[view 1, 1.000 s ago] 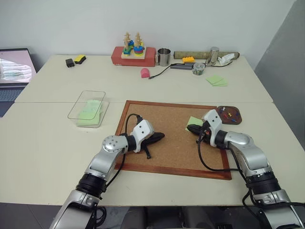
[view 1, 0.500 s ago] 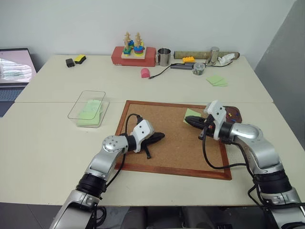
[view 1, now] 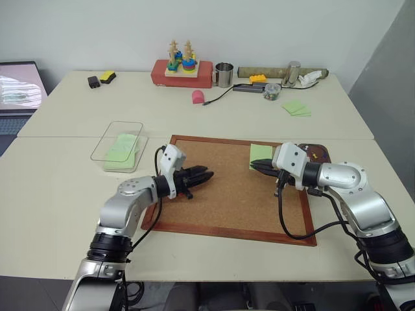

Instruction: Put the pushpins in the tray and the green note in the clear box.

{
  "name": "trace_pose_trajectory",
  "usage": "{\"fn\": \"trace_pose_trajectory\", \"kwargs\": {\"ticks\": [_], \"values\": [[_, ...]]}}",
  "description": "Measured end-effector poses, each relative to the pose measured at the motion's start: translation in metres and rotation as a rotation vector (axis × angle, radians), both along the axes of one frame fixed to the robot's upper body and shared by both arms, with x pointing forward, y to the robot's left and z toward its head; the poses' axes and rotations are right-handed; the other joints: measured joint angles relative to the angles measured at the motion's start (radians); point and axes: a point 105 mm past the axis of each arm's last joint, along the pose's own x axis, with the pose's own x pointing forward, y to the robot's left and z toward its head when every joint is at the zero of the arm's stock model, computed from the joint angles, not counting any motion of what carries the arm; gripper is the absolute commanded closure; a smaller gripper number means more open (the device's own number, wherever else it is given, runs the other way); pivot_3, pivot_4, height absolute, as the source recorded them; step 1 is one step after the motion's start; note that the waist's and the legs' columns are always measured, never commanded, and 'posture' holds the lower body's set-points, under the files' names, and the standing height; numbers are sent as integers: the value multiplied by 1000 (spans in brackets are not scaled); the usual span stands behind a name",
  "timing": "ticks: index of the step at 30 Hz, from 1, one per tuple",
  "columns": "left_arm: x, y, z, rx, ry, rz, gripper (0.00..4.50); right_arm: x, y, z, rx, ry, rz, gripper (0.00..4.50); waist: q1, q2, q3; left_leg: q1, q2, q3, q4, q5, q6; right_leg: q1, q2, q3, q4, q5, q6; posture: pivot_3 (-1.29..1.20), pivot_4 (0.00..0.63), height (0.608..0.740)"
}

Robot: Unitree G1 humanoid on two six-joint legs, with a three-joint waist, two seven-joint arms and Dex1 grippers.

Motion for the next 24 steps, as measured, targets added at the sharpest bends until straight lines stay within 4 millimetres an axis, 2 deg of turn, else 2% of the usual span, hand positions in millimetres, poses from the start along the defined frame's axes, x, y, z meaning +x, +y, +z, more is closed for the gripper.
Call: {"fn": "trace_pose_trajectory", "kwargs": {"ticks": [3,6,13,19,20,21,24], "values": [[-5,-4,21,-136,73,-47,1855,-5,5,-1,-54,-59,55,4500,4,-1,1,0,0,-1,0,0,0,0,0,-1,0,0,0,0,150,740],[-5,-12,33,-236,123,-66,1363,-9,11,1,-98,-135,110,4500,6,-2,1,0,0,-1,0,0,0,0,0,-1,0,0,0,0,150,740],[-8,-39,35,-368,233,-104,1363,-21,26,5,-192,-324,242,4500,7,-2,2,0,0,-1,0,0,-1,0,0,-1,0,0,0,0,150,740],[-9,-52,29,-359,240,-139,1363,-28,32,4,-209,-376,298,4500,8,-2,2,0,0,-1,0,1,-2,0,0,-1,0,0,0,0,150,740],[-9,-55,27,-355,243,-143,1719,-28,33,4,-214,-383,302,4500,8,-2,2,0,0,-1,0,1,-2,0,0,-1,0,0,0,0,150,740],[-9,-56,26,-354,240,-144,1765,-29,33,3,-214,-384,303,4500,8,-2,2,0,0,-1,0,1,-2,0,0,-1,0,0,0,0,150,740],[-7,-57,22,-351,238,-143,2371,-29,33,2,-216,-388,306,4500,8,-2,2,0,0,-1,0,1,-2,0,0,-1,0,0,-1,0,150,740]]}}
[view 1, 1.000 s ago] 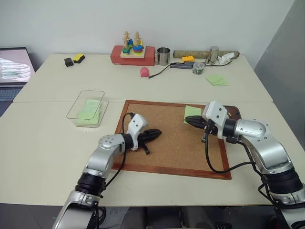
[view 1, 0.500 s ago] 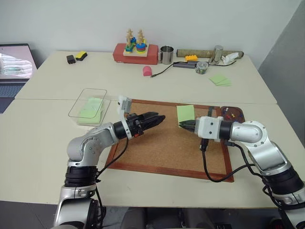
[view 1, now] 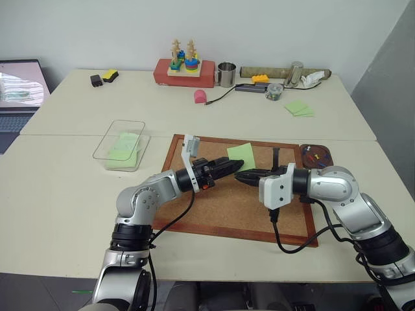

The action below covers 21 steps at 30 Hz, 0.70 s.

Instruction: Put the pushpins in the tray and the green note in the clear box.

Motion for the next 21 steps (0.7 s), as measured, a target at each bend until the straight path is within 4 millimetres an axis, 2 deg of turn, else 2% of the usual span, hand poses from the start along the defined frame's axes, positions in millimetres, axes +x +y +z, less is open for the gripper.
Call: {"fn": "trace_pose_trajectory", "kwargs": {"ticks": [12,17,21], "values": [[1,0,0,4,-32,5,4439,-1,2,0,7,-6,11,4500,0,0,0,0,0,0,0,0,0,0,0,0,0,0,0,0,150,740],[3,-1,-1,22,-51,15,4439,-2,4,1,12,-19,19,4500,0,0,0,0,0,0,0,0,0,0,0,0,0,0,0,0,150,740],[11,3,-7,66,-58,80,4439,-5,9,4,43,-41,42,4500,0,0,0,0,0,0,0,0,0,0,0,0,0,0,0,0,150,740]]}}
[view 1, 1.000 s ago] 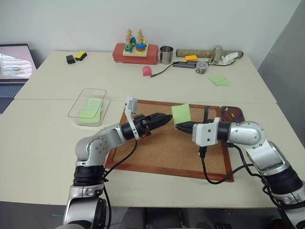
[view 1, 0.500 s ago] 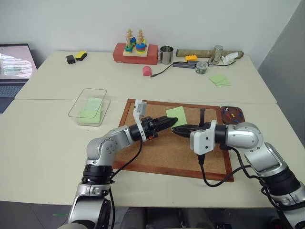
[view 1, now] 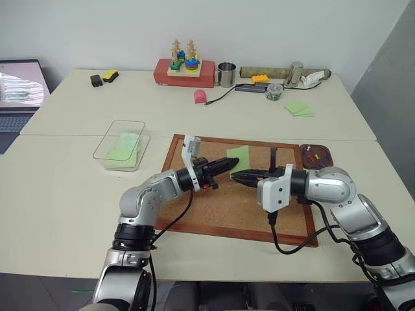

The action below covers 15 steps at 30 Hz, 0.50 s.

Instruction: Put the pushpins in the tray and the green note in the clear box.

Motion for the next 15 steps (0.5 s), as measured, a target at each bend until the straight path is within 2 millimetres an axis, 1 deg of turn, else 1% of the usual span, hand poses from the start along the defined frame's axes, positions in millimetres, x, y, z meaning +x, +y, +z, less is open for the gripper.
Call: {"fn": "trace_pose_trajectory", "kwargs": {"ticks": [2,6,9,13,14,15], "values": [[5,2,-7,23,14,38,4439,-1,1,2,17,-8,8,4500,0,0,0,0,0,0,0,0,0,0,0,0,0,0,0,0,150,740],[9,3,-12,43,7,69,4439,1,-2,9,63,-13,-9,4500,1,0,0,0,0,0,0,0,0,0,0,0,0,0,0,0,150,740],[10,3,-12,62,-18,78,4439,11,-22,16,109,17,-114,4500,3,0,0,0,0,0,0,0,0,0,0,0,0,0,0,0,150,740],[7,10,-9,96,-80,96,4439,26,-52,19,134,41,-278,4500,2,0,0,0,0,0,0,0,0,0,0,0,0,0,0,0,150,740],[5,11,-8,115,-106,92,4439,31,-62,20,138,42,-329,4500,1,0,0,0,0,0,0,0,0,0,0,0,0,0,0,0,150,740],[2,12,-6,139,-141,82,4439,40,-75,18,141,46,-405,4500,1,0,0,0,0,0,0,0,0,0,0,0,1,0,0,0,150,740]]}}
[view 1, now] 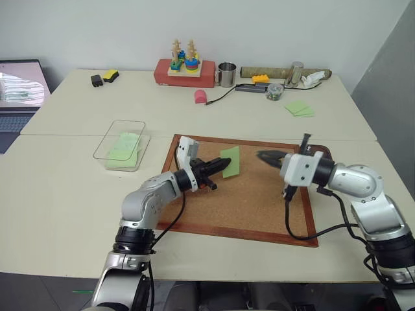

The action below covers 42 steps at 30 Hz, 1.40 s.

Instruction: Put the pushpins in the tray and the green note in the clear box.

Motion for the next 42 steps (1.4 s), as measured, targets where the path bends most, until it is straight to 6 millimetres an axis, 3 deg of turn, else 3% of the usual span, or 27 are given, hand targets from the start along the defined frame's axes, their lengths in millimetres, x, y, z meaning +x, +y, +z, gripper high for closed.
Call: {"fn": "trace_pose_trajectory", "kwargs": {"ticks": [3,6,9,13,16,22,32,42], "values": [[-13,5,13,62,-114,-48,4439,31,-60,-14,38,85,-308,4500,1,0,0,0,-1,1,0,0,0,0,-1,1,0,0,0,0,150,740],[-21,7,28,98,-207,-89,4439,47,-94,-23,76,136,-479,4500,1,0,0,1,0,2,0,0,0,0,-1,1,0,0,0,0,150,740],[-25,5,40,109,-264,-108,4439,53,-111,-34,70,185,-556,4500,0,0,0,0,0,2,0,0,0,0,0,2,0,0,0,0,150,740],[-25,5,45,117,-292,-112,4439,60,-118,-45,62,229,-598,4500,-4,0,0,1,0,3,0,0,0,0,0,2,0,0,0,0,150,740],[-26,4,44,125,-297,-115,4500,63,-120,-53,63,260,-612,3954,-3,0,0,1,0,3,0,0,0,0,0,2,0,0,0,0,150,740],[-26,4,41,133,-302,-111,4500,64,-124,-60,77,294,-641,2523,-3,0,0,0,0,3,0,0,0,0,0,2,0,0,0,0,150,740],[-26,4,39,134,-309,-114,4500,66,-123,-50,107,280,-655,224,-3,0,0,0,0,3,0,0,0,0,0,2,0,0,0,0,150,740],[-23,5,33,144,-298,-110,4500,66,-126,-49,135,290,-671,108,-3,0,0,0,0,3,0,0,0,0,0,2,0,0,0,0,150,740]]}}
